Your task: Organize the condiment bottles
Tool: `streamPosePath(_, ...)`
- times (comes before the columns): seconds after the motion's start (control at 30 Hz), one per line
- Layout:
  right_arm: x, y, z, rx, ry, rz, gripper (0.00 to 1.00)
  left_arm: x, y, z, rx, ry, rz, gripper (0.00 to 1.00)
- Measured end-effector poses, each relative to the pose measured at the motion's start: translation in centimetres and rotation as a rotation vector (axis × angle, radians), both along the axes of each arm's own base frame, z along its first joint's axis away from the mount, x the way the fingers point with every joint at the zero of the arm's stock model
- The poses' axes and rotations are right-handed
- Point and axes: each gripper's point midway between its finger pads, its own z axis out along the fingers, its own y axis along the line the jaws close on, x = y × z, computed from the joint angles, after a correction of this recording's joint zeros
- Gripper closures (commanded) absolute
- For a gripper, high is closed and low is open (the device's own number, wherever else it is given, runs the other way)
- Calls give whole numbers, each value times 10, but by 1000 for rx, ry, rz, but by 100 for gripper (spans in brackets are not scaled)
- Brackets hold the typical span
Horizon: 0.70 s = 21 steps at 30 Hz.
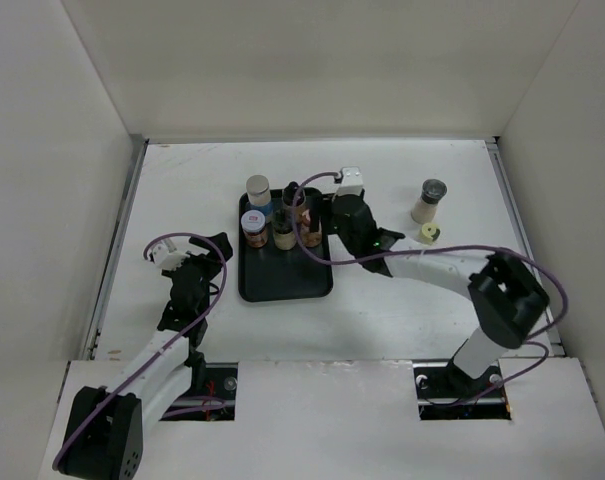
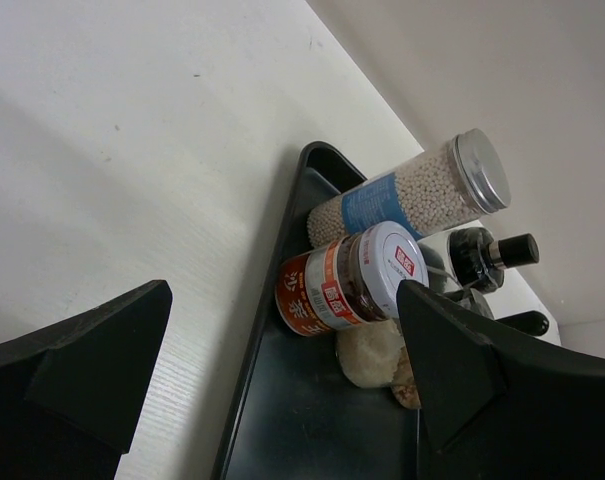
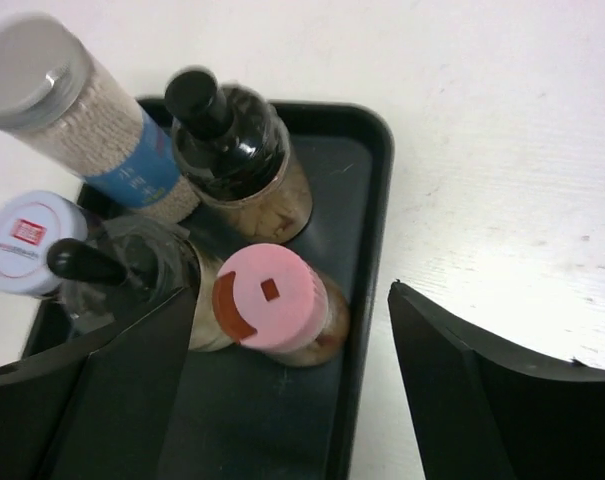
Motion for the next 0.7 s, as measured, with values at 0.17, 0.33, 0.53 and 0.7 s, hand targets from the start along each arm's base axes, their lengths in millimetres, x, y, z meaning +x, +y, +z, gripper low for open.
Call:
streamPosePath(0.17, -13, -79, 49, 75, -104, -177, 80, 0, 0, 1, -1, -3, 2, 0)
streamPosePath(0.33, -35, -184, 51, 85, -155, -494, 60, 0, 1, 5, -3, -17, 6, 0)
streamPosePath(0.53, -61, -265, 12, -52, -108, -770, 20, 0, -2, -1, 1, 4, -3, 0)
streamPosePath(0.7, -56, -304, -4, -103, -55, -884, 10, 0, -5, -10, 8, 34, -15, 0)
